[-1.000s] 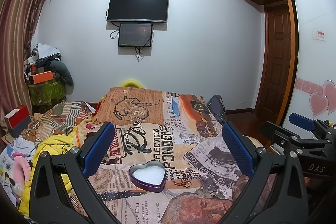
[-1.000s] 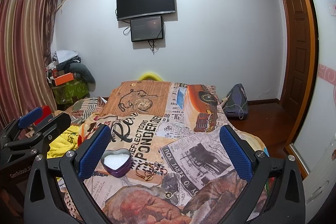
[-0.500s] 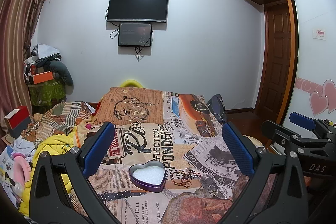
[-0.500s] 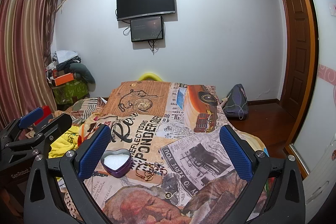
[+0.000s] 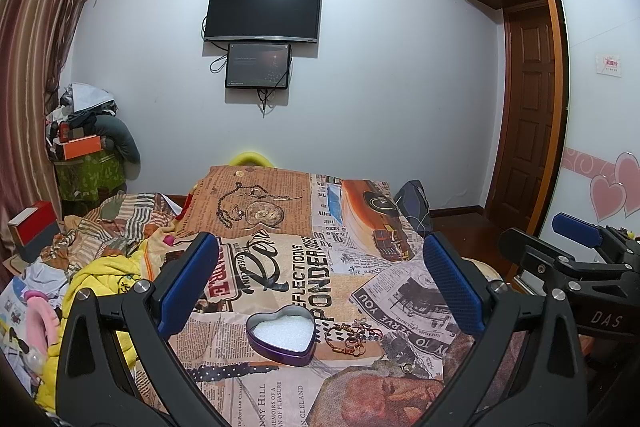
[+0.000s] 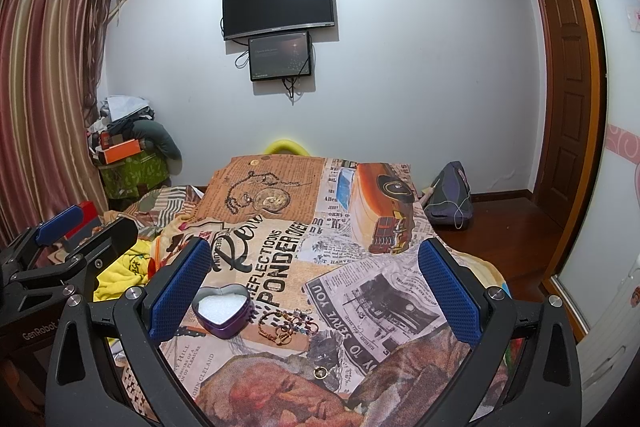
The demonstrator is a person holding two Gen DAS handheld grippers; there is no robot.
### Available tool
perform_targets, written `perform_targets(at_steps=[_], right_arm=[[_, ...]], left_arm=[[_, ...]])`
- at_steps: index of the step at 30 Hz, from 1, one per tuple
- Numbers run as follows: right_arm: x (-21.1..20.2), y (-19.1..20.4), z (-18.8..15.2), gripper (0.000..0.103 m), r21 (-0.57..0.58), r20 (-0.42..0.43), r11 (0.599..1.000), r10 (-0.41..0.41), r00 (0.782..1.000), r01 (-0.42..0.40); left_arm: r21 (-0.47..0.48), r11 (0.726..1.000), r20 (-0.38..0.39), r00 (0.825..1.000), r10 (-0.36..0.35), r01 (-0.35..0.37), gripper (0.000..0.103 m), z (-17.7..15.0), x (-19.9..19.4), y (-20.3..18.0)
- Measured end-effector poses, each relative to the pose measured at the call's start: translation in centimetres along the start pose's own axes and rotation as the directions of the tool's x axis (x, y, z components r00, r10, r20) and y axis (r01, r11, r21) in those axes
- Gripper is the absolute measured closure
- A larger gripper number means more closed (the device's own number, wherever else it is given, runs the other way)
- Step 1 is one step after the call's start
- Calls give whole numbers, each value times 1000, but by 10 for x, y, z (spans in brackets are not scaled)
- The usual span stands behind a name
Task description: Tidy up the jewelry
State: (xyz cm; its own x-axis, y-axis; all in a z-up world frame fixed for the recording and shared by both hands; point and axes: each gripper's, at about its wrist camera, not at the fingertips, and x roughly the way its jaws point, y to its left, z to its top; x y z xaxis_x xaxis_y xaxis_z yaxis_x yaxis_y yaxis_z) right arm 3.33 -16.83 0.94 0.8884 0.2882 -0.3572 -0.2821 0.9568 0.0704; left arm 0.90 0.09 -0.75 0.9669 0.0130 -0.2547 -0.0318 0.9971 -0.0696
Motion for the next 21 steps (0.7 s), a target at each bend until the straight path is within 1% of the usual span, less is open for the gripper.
perform_targets(at_steps=[13,21], right_arm=[[4,-3,-3,0,1,-8,1000,1,1000,-1],[16,-7,-9,0,0,-45,1000,-2,999,2]], left_arm=[[1,1000,-10,1000,5,-5,0,-4,4,2],[-2,1000,-55,998,14,-14,0,-10,19,6]])
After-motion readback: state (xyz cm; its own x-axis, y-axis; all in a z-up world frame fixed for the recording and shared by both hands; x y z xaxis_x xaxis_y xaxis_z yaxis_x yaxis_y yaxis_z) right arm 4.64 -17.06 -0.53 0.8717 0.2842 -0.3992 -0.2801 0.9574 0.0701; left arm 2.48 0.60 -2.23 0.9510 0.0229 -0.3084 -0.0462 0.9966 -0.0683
